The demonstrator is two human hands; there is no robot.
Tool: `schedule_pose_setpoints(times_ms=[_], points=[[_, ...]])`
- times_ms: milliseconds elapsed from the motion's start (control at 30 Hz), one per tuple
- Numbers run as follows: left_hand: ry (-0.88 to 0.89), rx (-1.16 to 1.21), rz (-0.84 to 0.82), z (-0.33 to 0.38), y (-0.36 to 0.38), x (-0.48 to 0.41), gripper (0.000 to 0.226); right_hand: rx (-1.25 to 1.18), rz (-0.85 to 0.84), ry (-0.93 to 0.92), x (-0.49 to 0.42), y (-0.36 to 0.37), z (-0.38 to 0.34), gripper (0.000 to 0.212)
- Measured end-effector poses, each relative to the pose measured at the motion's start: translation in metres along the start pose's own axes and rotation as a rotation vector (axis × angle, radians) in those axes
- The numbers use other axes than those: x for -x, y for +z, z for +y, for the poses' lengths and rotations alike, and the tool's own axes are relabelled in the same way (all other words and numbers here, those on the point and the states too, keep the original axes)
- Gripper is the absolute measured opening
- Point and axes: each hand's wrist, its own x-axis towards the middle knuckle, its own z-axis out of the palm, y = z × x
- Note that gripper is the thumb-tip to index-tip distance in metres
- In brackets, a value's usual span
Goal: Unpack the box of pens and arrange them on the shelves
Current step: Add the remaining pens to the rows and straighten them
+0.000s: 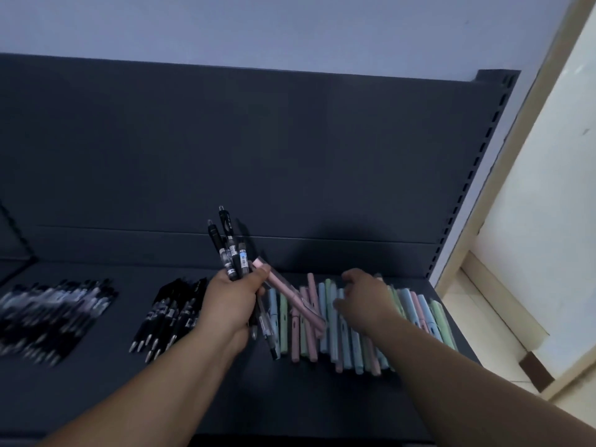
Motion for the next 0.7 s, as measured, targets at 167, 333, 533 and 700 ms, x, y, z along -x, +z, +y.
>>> schedule_pose_setpoints(times_ms=[167,333,533,700], points=[[-0.048,0.105,0.034,-0.004,0.010,0.010,0.012,-0.095,0.107,-0.152,0.019,-0.003,0.003,0.026],[-0.087,0.198,0.027,-0.001,0.023,0.018,0.016,-0.632,-0.248,-0.114,0.051,-0.013,0.004,0.023],[-0.197,0.069,-0.076,-0.020,0.026,0.032,0.021,-1.515,-0.326,0.277,0.038,-0.020,0.010,0.012],[-0.229,-0.040,-0.092,-0.038,0.028,0.036,0.031,-1.369,-0.232,0.249,0.026,-0.022,0.007,0.013]])
